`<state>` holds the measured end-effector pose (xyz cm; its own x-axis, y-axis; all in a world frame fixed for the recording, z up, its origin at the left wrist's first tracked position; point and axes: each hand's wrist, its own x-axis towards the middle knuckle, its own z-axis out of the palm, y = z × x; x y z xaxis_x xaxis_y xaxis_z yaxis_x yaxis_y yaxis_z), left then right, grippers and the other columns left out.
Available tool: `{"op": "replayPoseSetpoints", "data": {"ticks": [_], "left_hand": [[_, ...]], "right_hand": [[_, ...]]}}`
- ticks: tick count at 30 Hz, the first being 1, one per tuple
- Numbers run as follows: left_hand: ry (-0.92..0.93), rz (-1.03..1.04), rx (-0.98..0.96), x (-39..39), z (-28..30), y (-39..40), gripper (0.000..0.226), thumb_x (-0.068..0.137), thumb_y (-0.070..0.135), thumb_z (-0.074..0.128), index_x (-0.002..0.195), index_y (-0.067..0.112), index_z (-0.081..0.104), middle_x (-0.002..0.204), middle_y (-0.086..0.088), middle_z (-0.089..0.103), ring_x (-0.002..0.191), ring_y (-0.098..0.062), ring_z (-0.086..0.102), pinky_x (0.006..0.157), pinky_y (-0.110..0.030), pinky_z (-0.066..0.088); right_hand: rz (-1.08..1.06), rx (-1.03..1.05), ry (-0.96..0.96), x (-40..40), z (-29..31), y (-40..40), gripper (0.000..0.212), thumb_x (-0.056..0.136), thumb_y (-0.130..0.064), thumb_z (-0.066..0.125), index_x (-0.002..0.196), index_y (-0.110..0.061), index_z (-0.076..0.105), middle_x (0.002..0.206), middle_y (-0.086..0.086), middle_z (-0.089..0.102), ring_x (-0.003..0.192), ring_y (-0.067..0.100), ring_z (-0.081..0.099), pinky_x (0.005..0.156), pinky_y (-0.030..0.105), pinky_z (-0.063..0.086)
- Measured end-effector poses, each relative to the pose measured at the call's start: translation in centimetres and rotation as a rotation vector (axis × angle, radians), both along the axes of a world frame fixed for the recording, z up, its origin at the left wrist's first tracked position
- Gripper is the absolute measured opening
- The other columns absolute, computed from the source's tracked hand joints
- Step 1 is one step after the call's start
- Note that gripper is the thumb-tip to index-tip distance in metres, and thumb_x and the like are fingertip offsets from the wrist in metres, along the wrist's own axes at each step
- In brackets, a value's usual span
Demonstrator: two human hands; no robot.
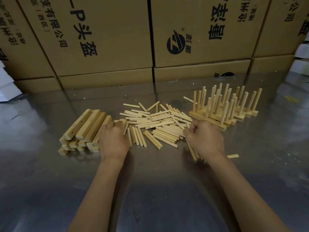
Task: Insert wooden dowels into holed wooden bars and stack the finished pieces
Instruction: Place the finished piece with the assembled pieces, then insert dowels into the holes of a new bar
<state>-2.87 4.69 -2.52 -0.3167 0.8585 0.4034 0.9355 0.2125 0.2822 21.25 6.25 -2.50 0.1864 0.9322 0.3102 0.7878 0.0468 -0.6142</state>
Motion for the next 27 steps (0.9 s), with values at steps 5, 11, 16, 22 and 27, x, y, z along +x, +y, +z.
{"op": "replayPoseSetpoints", "data": {"ticks": [5, 11, 16, 22, 27], "left_hand": [[-0.379, -0.081, 0.130, 0.2, 0.3, 0.4, 0.057, 0.090, -0.002, 0.056, 0.142, 0.019, 0.051, 0.130, -0.011, 0.055, 0.121, -0.027, 0.047, 0.100, -0.040, 0.042], [-1.417, -0.139, 0.046, 1.2, 1.7, 0.6, 0.045, 0.087, 0.006, 0.066, 0.123, 0.033, 0.065, 0.112, -0.003, 0.069, 0.095, -0.017, 0.069, 0.078, -0.035, 0.056], [-1.759, -0.270, -0.021, 1.4, 1.7, 0.3, 0.039, 0.087, 0.004, 0.048, 0.123, 0.014, 0.059, 0.104, -0.016, 0.060, 0.071, -0.020, 0.068, 0.051, -0.031, 0.054], [-1.798, -0.232, -0.097, 1.1, 1.5, 0.4, 0.021, 0.091, 0.016, 0.050, 0.106, 0.006, 0.062, 0.076, -0.009, 0.058, 0.056, -0.016, 0.056, 0.049, -0.029, 0.048], [-1.795, -0.213, -0.097, 1.0, 1.5, 0.5, 0.022, 0.095, 0.021, 0.049, 0.102, 0.007, 0.064, 0.075, -0.009, 0.062, 0.056, -0.016, 0.056, 0.055, -0.029, 0.048]], "right_hand": [[0.107, -0.015, 0.017, -1.1, -0.2, -0.1, 0.022, 0.085, -0.031, 0.061, 0.066, -0.021, 0.057, 0.059, -0.007, 0.058, 0.062, 0.009, 0.054, 0.051, 0.025, 0.029], [0.429, 0.060, -0.116, -2.6, -1.2, -0.8, 0.011, 0.088, -0.034, 0.063, 0.094, -0.028, 0.070, 0.093, -0.013, 0.056, 0.100, 0.007, 0.045, 0.079, 0.025, 0.041], [0.446, 0.115, -0.264, -4.3, -2.1, -1.4, 0.025, 0.089, -0.047, 0.062, 0.101, -0.026, 0.069, 0.103, -0.010, 0.051, 0.106, 0.011, 0.041, 0.094, 0.030, 0.039], [0.334, 0.100, -0.245, -4.4, -1.8, -1.6, 0.017, 0.081, -0.041, 0.064, 0.087, -0.025, 0.063, 0.099, -0.009, 0.050, 0.101, 0.011, 0.040, 0.090, 0.029, 0.038], [0.300, 0.058, -0.246, -4.1, -1.7, -1.5, 0.012, 0.080, -0.039, 0.065, 0.085, -0.028, 0.062, 0.100, -0.010, 0.048, 0.102, 0.011, 0.039, 0.091, 0.029, 0.037]]}}
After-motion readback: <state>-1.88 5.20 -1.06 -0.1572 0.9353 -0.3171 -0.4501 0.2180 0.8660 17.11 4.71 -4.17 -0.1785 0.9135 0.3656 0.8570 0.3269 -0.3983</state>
